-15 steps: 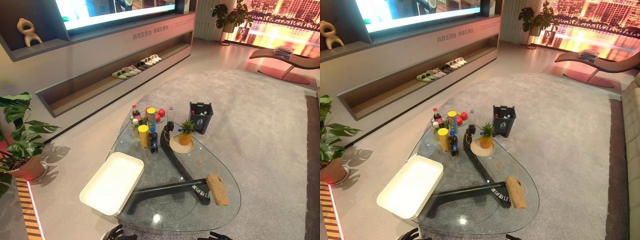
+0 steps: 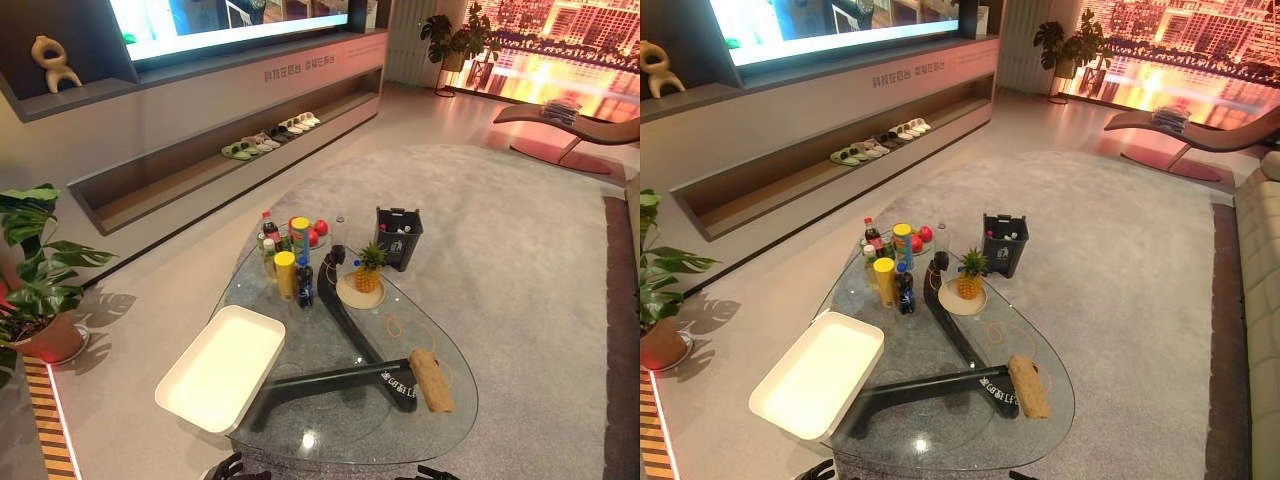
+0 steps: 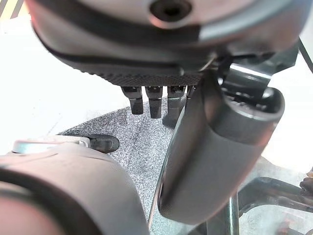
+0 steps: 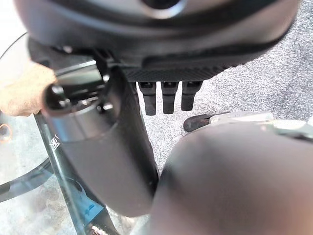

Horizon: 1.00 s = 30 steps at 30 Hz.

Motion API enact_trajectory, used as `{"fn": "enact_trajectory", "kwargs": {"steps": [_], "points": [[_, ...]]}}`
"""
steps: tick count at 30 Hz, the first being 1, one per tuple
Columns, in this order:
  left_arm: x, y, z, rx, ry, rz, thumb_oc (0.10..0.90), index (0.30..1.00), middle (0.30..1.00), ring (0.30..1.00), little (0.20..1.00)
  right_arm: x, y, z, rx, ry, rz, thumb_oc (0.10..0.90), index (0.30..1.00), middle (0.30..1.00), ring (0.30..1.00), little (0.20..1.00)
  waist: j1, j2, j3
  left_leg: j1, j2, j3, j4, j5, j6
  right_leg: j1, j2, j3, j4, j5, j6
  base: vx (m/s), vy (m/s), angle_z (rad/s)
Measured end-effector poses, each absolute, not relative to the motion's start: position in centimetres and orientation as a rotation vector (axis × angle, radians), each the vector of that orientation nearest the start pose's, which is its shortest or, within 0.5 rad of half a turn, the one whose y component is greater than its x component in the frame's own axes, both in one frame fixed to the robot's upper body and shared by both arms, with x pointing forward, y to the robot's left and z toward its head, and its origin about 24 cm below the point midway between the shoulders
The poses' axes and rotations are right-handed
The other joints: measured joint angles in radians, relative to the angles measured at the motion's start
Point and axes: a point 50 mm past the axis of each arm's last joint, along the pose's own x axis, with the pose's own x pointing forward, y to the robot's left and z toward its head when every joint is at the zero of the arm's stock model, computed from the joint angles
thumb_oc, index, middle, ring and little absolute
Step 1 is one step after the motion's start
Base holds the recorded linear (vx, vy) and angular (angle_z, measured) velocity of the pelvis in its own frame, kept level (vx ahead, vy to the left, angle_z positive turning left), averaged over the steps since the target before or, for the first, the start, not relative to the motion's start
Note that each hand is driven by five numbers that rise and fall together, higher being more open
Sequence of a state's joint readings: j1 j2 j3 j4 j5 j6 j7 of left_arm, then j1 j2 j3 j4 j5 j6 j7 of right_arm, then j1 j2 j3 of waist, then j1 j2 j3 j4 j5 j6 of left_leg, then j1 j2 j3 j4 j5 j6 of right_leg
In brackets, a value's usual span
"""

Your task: Wipe the table with a cloth and put it in the basket.

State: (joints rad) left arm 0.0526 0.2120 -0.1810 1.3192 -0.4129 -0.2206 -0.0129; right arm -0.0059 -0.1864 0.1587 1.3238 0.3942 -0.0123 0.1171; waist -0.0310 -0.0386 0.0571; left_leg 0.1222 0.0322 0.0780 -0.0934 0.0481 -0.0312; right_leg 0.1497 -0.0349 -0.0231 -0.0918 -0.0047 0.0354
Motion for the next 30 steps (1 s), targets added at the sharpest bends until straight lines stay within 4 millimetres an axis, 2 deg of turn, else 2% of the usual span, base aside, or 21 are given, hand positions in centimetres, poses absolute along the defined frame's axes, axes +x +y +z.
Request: {"fn": "enact_trajectory", "kwargs": {"steps": [11,14,19,22,25,30], "points": [[6.7,22.9,-16.5,-0.015,1.126,0.258,0.8,0.9,0.9,0.9,0.9,7.5,-20.9,-17.0,0.087,1.227,-0.161,0.8,0.9,0.9,0.9,0.9,0.0,-0.006,0.008,-0.007,0.002,0.019,0.0,0.0,0.0,-0.012,0.0,0.007,0.0,0.0,0.003,0.0,-0.01,-0.02],[7.0,23.0,-16.4,-0.004,1.119,0.258,0.8,0.9,0.9,0.9,0.9,8.0,-21.0,-16.8,0.055,1.19,-0.171,0.8,0.9,0.9,0.9,0.9,-0.002,-0.006,0.022,-0.028,0.003,0.025,0.0,-0.001,-0.002,-0.037,0.001,0.017,0.0,0.006,0.007,-0.03,-0.038,-0.11],[8.1,23.1,-16.2,0.031,1.092,0.257,0.8,0.9,0.9,0.9,0.9,9.9,-20.9,-16.2,0.011,1.084,-0.172,0.8,0.9,0.9,0.9,0.9,-0.008,-0.003,0.081,-0.06,0.003,0.041,0.006,0.004,0.002,-0.077,0.001,0.034,0.001,0.023,0.005,-0.09,-0.036,-0.11],[10.1,22.9,-15.6,0.061,1.025,0.218,0.8,0.9,0.9,0.9,0.9,12.5,-20.8,-15.1,-0.029,0.956,-0.175,0.8,0.9,0.9,0.9,0.9,-0.026,0.003,0.129,-0.121,0.001,0.041,0.007,0.021,0.005,-0.139,0.001,0.038,0.006,0.042,0.01,-0.18,-0.009,-0.03],[12.8,22.3,-14.8,0.069,0.934,0.197,0.8,0.9,0.9,0.9,0.9,15.9,-20.2,-13.4,-0.024,0.808,-0.187,0.8,0.9,0.9,0.9,0.9,-0.03,0.012,0.21,-0.15,-0.003,0.046,0.007,0.036,0.01,-0.167,0.0,0.045,0.006,0.061,0.014,-0.09,-0.003,-0.07],[16.1,20.8,-13.7,0.068,0.82,0.172,0.8,0.9,0.9,0.9,0.9,20.1,-19.2,-10.4,-0.026,0.606,-0.206,0.8,0.9,0.9,0.9,0.9,-0.038,0.027,0.276,-0.19,-0.008,0.051,0.007,0.041,0.012,-0.208,0.001,0.054,0.007,0.071,0.019,-0.08,-0.012,-0.04]]}}
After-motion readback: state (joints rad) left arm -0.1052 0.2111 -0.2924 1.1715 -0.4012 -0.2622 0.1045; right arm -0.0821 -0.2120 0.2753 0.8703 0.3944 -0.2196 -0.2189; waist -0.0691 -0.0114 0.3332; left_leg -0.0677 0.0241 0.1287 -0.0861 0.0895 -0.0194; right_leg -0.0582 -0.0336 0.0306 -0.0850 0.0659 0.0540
